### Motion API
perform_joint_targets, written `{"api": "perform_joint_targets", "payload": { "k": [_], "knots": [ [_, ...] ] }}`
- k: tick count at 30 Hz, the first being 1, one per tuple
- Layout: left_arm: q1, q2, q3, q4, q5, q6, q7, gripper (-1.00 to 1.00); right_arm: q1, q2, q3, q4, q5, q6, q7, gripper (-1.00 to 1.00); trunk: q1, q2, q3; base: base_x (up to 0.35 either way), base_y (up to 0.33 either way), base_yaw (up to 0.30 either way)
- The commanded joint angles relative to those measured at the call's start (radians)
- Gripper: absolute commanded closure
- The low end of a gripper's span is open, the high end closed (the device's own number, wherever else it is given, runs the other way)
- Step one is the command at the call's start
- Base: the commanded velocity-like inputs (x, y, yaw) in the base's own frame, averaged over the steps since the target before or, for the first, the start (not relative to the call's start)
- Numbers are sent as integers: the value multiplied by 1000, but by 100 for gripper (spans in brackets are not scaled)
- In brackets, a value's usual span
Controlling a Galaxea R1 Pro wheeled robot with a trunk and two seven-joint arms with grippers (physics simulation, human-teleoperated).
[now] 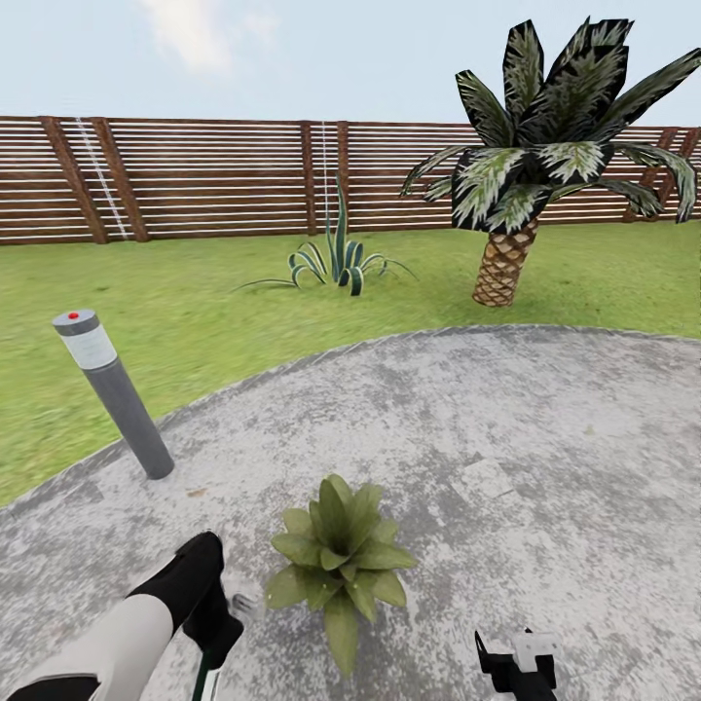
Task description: Pick up the pesticide atomizer in the garden and spray insectifuge to fully cover both potted plants in the garden.
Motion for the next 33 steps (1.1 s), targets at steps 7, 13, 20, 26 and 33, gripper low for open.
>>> {"api": "perform_joint_targets", "payload": {
  "k": [7,13,20,26,33],
  "knots": [
    [6,-1,5,-9,-39,2,-10,100,-1,2,-8,1,9,-3,1,-100,0,0,-1,-107,0,-2],
    [-8,-19,10,-20,-43,2,-9,100,-1,3,-8,1,9,-3,1,-100,0,0,-1,-27,0,0],
    [-16,-33,-5,-24,-43,3,-10,100,-1,3,-8,2,9,-3,1,-100,0,0,-1,0,0,0],
    [-25,-21,-40,-41,-44,4,-13,100,-1,3,-8,1,9,-3,1,-100,0,0,-1,0,0,0],
    [-13,6,-55,-40,-48,-10,-10,100,-1,3,-8,2,9,-3,1,-100,0,0,-1,0,0,0]
  ]
}}
